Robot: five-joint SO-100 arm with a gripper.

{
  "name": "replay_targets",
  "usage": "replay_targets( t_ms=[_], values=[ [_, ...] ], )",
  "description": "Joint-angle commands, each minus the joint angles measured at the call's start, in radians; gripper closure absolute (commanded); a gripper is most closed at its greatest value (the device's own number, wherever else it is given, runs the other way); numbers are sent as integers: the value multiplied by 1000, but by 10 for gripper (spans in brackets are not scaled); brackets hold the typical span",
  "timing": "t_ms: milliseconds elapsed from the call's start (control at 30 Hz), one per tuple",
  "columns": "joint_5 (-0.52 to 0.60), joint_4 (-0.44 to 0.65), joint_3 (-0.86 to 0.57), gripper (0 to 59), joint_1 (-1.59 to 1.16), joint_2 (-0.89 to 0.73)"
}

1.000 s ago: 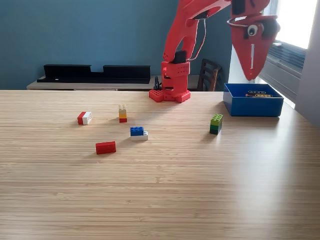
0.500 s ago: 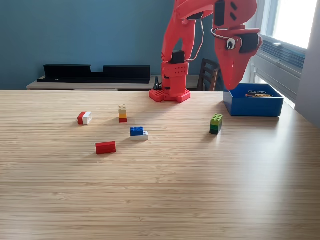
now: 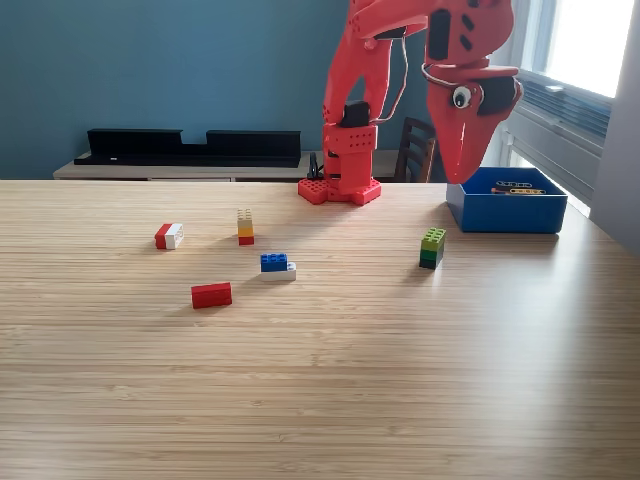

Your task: Grasp a lego block and put it in the bin.

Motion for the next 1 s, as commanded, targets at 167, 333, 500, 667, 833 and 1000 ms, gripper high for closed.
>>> replay_targets(
  t_ms=[167,333,500,667,833,1000],
  values=[
    [60,40,-8,573,232,41],
    [92,40,-28,573,443,41],
    [3,38,-41,572,652,41],
    [-160,12,-44,484,816,41],
    [-318,-48,-37,374,910,32],
    [-407,-127,-41,331,959,26]
  ],
)
